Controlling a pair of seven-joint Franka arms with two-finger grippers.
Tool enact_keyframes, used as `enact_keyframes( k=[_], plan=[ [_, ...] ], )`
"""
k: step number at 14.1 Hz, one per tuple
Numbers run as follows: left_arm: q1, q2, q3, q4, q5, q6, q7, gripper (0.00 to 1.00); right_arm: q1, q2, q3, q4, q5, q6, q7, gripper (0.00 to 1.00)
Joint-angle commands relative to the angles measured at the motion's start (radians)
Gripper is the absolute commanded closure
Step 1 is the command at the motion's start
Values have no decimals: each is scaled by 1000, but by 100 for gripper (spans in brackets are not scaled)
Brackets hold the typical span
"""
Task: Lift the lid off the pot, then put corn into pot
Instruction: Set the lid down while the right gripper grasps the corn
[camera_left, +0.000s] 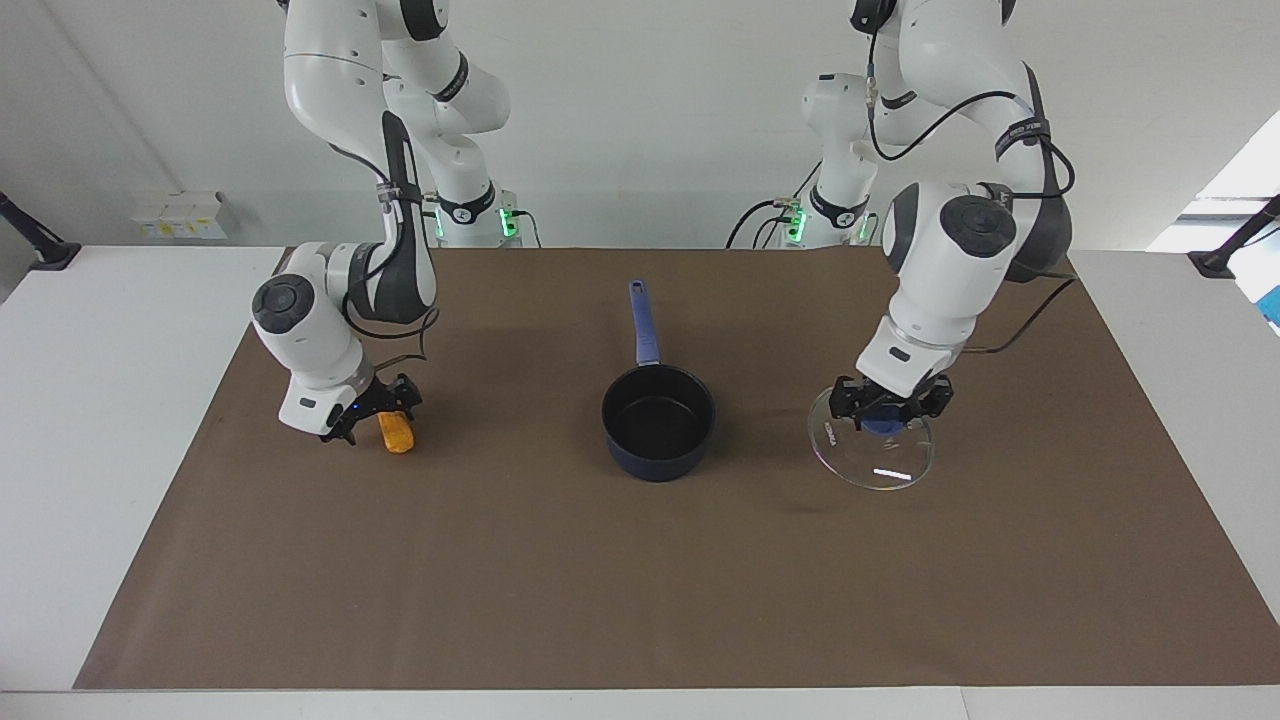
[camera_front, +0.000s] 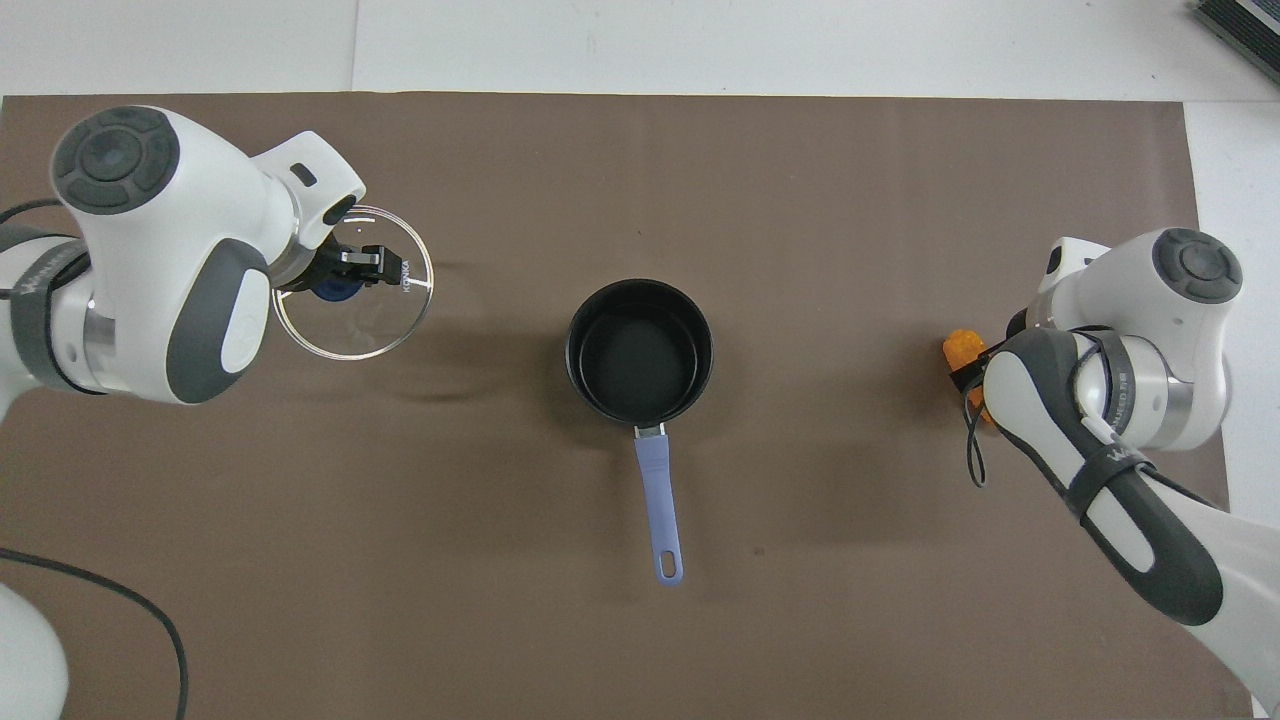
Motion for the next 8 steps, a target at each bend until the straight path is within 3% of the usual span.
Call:
enact_keyframes(
  k=[1,2,3,8],
  plan=[
    [74,-63,-12,-84,7,49,122,100,-10,-13,9,-24,5,30,-37,32],
    [94,-63,-12,-86,7,50,162,100,-9,-13,9,-24,5,30,-29,81],
    [119,-63,-12,-89,5,50,194,100,-11,-13,9,-24,5,30,-19,100],
    [177,-31,-12,-123,5,148,284,100,-6,-8,10,1,7,14,20,100]
  ],
)
